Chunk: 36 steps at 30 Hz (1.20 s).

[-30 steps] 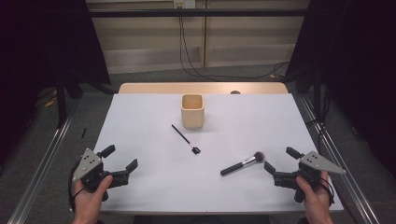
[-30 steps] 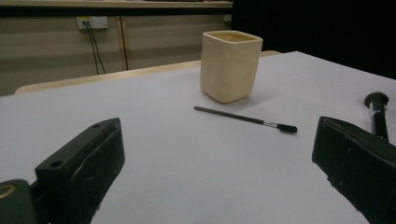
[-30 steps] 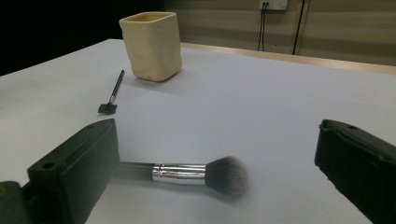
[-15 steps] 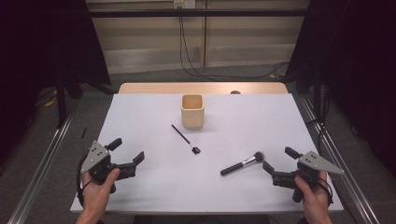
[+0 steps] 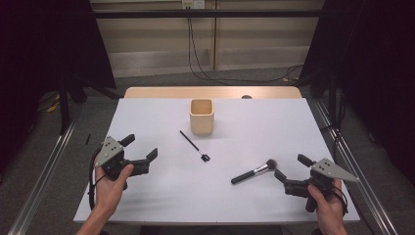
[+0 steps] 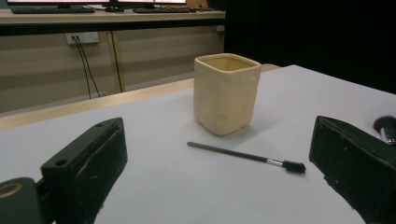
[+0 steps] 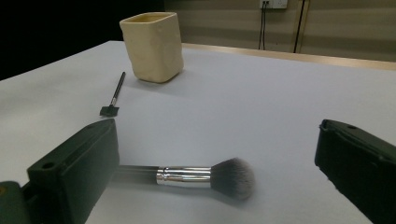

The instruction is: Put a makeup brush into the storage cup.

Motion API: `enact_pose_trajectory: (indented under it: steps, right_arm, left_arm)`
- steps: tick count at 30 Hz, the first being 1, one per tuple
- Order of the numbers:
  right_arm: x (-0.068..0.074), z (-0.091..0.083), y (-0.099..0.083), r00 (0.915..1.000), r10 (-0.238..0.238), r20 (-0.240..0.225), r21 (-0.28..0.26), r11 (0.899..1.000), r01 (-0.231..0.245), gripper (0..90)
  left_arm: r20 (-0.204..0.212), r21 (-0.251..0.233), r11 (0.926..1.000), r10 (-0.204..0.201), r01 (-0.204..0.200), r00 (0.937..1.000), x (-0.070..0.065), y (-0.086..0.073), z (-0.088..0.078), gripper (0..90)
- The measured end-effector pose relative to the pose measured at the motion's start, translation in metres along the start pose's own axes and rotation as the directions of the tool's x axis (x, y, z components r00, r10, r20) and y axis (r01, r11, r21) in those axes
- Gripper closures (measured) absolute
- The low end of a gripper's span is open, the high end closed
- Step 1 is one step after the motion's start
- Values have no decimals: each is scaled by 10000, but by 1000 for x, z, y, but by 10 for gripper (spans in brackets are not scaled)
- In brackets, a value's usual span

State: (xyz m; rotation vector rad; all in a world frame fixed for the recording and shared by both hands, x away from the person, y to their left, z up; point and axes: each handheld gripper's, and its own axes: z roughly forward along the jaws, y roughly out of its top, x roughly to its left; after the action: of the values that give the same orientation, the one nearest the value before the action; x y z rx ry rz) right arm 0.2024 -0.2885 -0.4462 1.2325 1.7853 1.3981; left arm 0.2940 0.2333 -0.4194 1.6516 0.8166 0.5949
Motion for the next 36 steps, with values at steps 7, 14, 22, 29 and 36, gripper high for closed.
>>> enact_pose_trajectory:
  steps: [7, 14, 22, 29, 36]
  right_arm:
    - [0, 0, 0, 10000, 22, 86, -28, 10000, -22, 0]
    - [0, 0, 0, 10000, 12, 61, -17, 10000, -12, 0]
    - [0, 1, -1, 10000, -29, 91, 44, 10000, 28, 0]
    - [1, 1, -1, 9999, -79, 63, 50, 10000, 79, 0]
    - [0, 2, 0, 9999, -45, 97, 21, 10000, 45, 0]
  left_arm:
    - [149, -153, 9998, 97, -95, 9998, 2, 15, 13, 37]
    - [576, -55, 9996, 290, -287, 9979, -2, 18, 33, 35]
    - [668, 194, 9998, 68, -81, 9977, 2, 17, 54, 35]
    - [763, 205, 9997, 133, -149, 9970, 5, 21, 70, 31]
    - [882, 302, 9995, 19, -46, 9961, 4, 23, 93, 28]
